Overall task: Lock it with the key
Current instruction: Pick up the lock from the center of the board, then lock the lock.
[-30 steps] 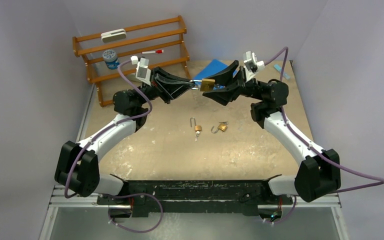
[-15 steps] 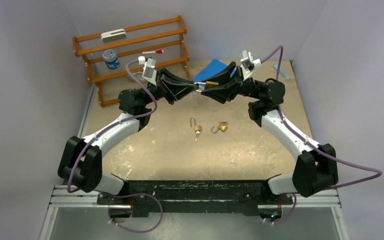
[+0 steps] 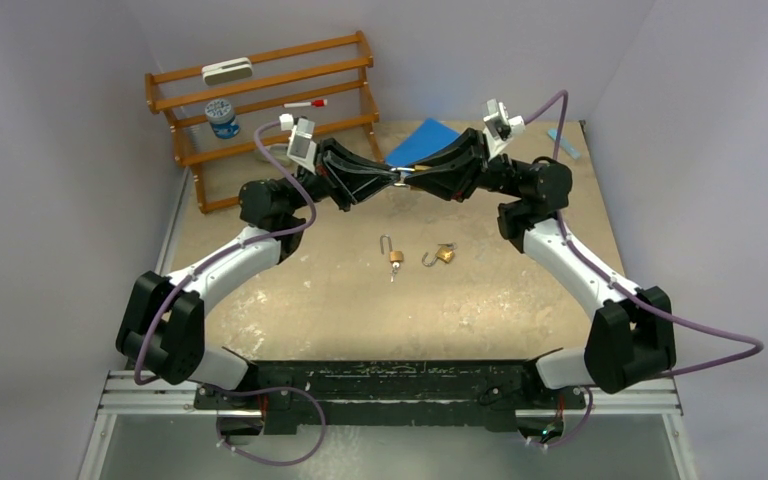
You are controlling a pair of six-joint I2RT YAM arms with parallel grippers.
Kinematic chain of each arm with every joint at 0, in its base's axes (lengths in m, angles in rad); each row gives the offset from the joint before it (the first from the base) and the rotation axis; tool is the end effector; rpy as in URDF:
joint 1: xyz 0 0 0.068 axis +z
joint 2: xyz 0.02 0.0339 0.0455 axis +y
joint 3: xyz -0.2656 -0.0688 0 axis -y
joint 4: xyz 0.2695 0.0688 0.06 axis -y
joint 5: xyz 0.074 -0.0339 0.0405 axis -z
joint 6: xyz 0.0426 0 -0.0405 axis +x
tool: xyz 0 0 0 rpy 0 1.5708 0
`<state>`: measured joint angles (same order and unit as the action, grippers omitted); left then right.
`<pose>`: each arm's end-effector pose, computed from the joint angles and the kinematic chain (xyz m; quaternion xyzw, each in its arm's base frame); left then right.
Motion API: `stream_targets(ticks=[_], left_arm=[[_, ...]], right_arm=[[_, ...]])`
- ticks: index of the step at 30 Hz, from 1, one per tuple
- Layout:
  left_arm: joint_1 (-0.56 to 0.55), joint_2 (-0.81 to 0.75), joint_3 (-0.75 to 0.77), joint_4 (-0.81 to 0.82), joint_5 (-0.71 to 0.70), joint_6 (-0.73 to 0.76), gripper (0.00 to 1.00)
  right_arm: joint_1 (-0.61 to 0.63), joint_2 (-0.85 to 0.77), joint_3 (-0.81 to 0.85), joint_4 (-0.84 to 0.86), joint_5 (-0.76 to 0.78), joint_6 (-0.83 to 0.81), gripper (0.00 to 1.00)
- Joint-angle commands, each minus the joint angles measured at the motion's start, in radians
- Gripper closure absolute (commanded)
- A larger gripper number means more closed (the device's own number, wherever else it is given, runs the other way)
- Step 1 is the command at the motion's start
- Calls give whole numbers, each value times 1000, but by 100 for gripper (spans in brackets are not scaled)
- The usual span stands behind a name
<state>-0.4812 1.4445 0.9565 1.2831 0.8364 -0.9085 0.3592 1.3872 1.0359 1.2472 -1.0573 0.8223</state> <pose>0.2730 -0.1782 0.3768 0.2941 0.4175 -0.6596 0.5515 0.2720 0.1418 0.4123 -0.3976 0.3875 0.5925 0.5837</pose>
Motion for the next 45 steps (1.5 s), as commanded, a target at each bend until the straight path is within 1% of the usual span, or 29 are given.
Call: stream_targets(ticks=[1, 4, 5, 7, 8, 9, 11, 13, 15, 17, 19, 20, 22, 25, 26, 29, 32, 33, 35, 37, 41, 45], left_arm=[[-3, -16, 40, 59, -52, -8, 100], [-4, -26, 46, 23, -51, 2, 100], [-2, -31, 53, -3, -42, 12, 96], [-3, -42, 58, -30, -21, 17, 72], [-2, -50, 57, -35, -5, 17, 55], [-2, -55, 57, -42, 21, 21, 43], [-1, -70, 67, -66, 87, 26, 36], [0, -82, 80, -99, 144, 42, 33], [0, -94, 93, -120, 207, 54, 32], [-2, -104, 94, -118, 265, 56, 35], [-2, -113, 94, -123, 308, 66, 42], [-3, -115, 95, -131, 325, 73, 45], [-6, -119, 94, -148, 347, 84, 47], [-11, -130, 92, -197, 378, 129, 50], [-11, -136, 94, -230, 384, 160, 50], [-11, -157, 118, -437, 391, 309, 50], [-11, -183, 162, -693, 392, 514, 51], [-11, -190, 181, -776, 394, 585, 52], [-11, -200, 214, -920, 400, 702, 53], [-11, -201, 241, -1002, 405, 768, 52], [-11, -199, 259, -1012, 385, 780, 45], [-11, -189, 275, -984, 371, 745, 44]], right_arm=[[11, -27, 24, 43, -16, 11, 100], [11, -59, 29, -86, -18, -64, 100], [11, -74, 30, -133, -30, -97, 100], [0, -112, 26, -224, -29, -157, 100], [-5, -130, 24, -270, -21, -186, 100], [-11, -146, 26, -312, -18, -211, 100], [-22, -164, 39, -367, -44, -235, 100], [-31, -170, 54, -393, -92, -232, 100], [-40, -175, 62, -393, -137, -214, 100], [-44, -173, 70, -391, -175, -199, 100], [-44, -160, 87, -369, -219, -166, 100], [-45, -147, 98, -333, -238, -132, 100], [-44, -107, 122, -232, -271, -14, 100], [-44, -46, 156, -8, -296, 178, 100], [-44, -24, 172, 74, -303, 254, 100], [-44, 53, 233, 372, -304, 492, 100], [-45, 126, 294, 544, -299, 669, 100], [-44, 143, 309, 570, -301, 704, 100], [-44, 153, 314, 570, -300, 709, 100], [-45, 150, 309, 559, -300, 696, 100], [-45, 130, 292, 503, -304, 645, 100], [-45, 111, 276, 435, -309, 580, 100]])
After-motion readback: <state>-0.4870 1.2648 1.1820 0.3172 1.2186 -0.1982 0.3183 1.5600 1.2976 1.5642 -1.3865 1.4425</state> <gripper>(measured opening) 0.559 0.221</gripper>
